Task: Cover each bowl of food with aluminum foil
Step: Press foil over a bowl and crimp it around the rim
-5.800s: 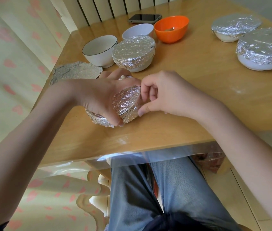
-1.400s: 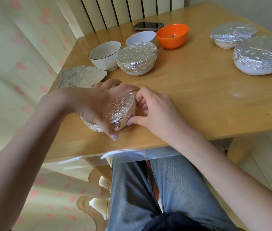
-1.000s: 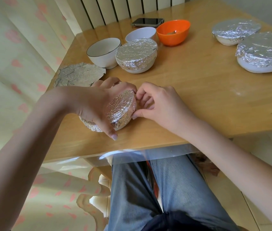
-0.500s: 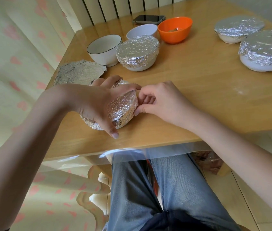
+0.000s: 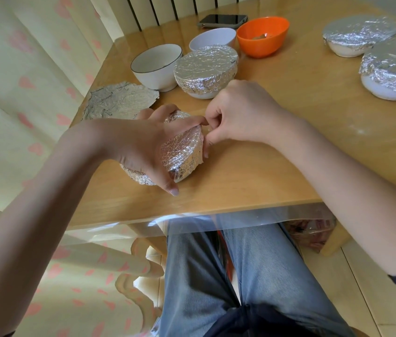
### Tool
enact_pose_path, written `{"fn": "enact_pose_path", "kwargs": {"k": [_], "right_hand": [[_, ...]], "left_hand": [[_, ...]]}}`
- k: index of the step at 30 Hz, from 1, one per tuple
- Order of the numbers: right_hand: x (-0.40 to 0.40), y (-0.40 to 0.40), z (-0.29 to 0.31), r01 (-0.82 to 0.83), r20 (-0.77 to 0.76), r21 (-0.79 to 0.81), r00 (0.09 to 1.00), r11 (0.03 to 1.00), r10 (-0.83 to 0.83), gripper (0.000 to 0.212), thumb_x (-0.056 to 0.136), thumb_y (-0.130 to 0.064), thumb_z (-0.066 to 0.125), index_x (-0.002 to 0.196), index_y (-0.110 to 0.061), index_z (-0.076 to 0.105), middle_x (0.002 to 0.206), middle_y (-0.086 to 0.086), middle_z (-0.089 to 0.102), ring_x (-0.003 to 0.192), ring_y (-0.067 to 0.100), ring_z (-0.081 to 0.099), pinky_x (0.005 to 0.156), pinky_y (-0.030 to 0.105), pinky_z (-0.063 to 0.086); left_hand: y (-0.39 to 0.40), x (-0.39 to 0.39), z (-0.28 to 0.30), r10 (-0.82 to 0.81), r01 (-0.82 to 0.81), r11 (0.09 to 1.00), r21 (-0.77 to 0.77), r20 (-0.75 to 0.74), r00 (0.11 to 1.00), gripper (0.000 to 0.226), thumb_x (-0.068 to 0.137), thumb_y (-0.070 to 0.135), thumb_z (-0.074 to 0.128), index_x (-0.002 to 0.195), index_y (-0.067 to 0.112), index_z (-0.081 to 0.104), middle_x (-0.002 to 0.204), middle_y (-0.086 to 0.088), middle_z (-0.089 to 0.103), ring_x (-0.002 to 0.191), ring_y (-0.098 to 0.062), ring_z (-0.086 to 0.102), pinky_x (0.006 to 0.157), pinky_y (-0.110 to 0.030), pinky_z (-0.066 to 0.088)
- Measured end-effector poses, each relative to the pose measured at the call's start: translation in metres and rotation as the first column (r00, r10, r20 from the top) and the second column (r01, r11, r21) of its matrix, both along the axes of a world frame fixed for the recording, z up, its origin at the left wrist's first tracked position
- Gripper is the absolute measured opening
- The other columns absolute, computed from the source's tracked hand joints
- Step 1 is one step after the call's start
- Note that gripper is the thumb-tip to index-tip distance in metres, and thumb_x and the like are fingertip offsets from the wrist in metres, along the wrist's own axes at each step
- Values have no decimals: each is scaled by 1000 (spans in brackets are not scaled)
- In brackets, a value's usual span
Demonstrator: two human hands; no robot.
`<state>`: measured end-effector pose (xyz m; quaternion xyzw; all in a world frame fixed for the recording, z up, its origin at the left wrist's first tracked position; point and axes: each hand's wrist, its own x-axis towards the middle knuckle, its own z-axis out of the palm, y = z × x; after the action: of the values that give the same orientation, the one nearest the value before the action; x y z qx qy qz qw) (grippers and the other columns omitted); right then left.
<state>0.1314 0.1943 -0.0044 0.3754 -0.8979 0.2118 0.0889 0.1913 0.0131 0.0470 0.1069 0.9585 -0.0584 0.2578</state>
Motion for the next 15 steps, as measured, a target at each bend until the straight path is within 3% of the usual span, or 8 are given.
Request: {"fn": "enact_pose_path", "kwargs": {"k": [3, 6, 11, 15], "right_hand": [[1, 6, -4, -51, 27, 3, 998, 999, 51, 43, 60, -48, 78, 52, -16, 51, 46, -8, 46, 52, 8, 46, 49, 21, 25], [0, 13, 0, -82, 50, -26, 995, 996, 83, 48, 55, -58, 77, 53, -17, 54, 47, -9, 50, 57, 3, 50, 47, 14, 23], [-2, 4, 14, -74, -15, 1, 997, 997, 74, 35, 63, -47, 79, 61, -17, 60, 52, -11, 51, 60, 11, 50, 49, 21, 29], [2, 5, 16, -44, -4, 18, 999, 999, 44, 31, 65, -48, 78, 68, -20, 64, 56, -13, 53, 61, 7, 47, 50, 20, 31]], "left_hand": [[2, 0, 2, -1, 1, 1000, 15, 6, 1000, 121, 48, 58, 87, 120, 77, -8, 150, 23, -4, 145, -18, 3, 110, -49, 29], [2, 1, 4, 5, -5, 1000, 21, 10, 1000, 121, 50, 56, 88, 125, 75, -4, 151, 22, -4, 145, -19, 4, 109, -50, 29], [1, 0, 2, -1, 1, 1000, 4, 6, 1000, 121, 49, 58, 88, 122, 75, -7, 152, 22, -7, 145, -19, 2, 111, -50, 29], [1, -1, 2, -4, 4, 1000, 18, -4, 1000, 116, 49, 58, 87, 123, 73, 0, 152, 19, -3, 145, -23, 6, 108, -51, 31]]}}
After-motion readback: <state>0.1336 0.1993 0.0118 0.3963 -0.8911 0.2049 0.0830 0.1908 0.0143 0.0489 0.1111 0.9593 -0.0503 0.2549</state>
